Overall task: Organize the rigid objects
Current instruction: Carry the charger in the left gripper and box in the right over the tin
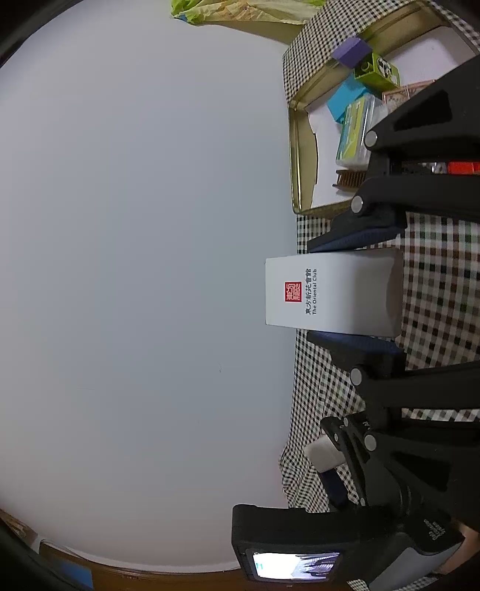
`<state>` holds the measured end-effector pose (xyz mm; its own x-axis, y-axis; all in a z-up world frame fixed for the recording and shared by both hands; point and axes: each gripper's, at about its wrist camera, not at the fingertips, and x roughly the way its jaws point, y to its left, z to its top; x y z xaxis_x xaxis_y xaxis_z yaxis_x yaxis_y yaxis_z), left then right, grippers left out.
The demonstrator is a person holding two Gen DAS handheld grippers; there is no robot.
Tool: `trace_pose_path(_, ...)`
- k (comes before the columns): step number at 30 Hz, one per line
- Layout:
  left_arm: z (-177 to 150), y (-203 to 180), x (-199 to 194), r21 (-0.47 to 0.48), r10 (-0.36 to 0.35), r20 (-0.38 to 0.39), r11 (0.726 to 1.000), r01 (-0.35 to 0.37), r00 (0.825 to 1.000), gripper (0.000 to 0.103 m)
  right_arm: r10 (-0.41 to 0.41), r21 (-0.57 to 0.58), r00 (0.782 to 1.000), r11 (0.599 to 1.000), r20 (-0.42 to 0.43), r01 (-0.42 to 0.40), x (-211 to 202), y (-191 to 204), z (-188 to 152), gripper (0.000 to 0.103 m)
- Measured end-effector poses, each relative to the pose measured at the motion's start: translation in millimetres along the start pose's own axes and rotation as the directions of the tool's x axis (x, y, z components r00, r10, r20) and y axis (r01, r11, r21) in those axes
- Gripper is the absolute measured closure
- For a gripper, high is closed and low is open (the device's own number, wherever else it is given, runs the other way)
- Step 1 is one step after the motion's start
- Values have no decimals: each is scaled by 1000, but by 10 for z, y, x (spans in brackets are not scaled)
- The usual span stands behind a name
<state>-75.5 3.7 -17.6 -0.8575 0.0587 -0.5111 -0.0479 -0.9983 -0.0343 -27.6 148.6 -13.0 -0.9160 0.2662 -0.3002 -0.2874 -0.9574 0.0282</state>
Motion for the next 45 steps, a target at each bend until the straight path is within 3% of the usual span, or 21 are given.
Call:
trace_pose_path(20, -42, -444, -285, 9, -40, 30, 999, 40, 999, 44, -40, -19, 997, 999, 64, 42, -252, -332, 35, 59)
trace_pose_path(45, 48, -1097, -559, 80, -117, 83, 991, 110, 990, 44, -110, 44, 987, 993, 114, 105, -406, -839, 149, 59)
